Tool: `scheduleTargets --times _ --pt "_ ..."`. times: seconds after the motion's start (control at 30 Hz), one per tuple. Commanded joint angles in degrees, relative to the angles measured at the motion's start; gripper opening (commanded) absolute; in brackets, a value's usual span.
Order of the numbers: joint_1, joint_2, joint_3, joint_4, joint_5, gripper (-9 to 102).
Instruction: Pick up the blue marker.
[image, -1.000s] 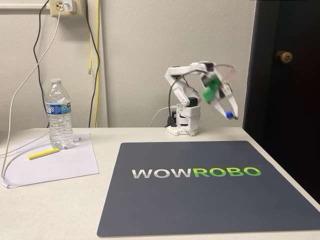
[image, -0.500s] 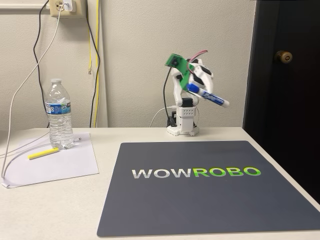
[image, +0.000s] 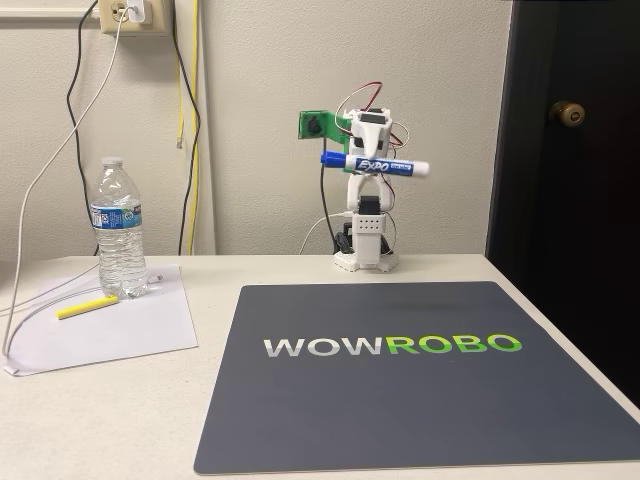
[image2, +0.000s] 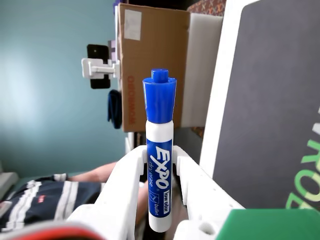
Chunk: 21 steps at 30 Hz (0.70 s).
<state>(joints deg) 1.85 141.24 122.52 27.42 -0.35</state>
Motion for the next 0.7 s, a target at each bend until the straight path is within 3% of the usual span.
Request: scheduleTargets --times 0.0,0.67 --pt "1.23 -0.18 -2.99 -1.49 2.20 6" --pt "0.09 -0.09 -2.46 0.35 0.97 6"
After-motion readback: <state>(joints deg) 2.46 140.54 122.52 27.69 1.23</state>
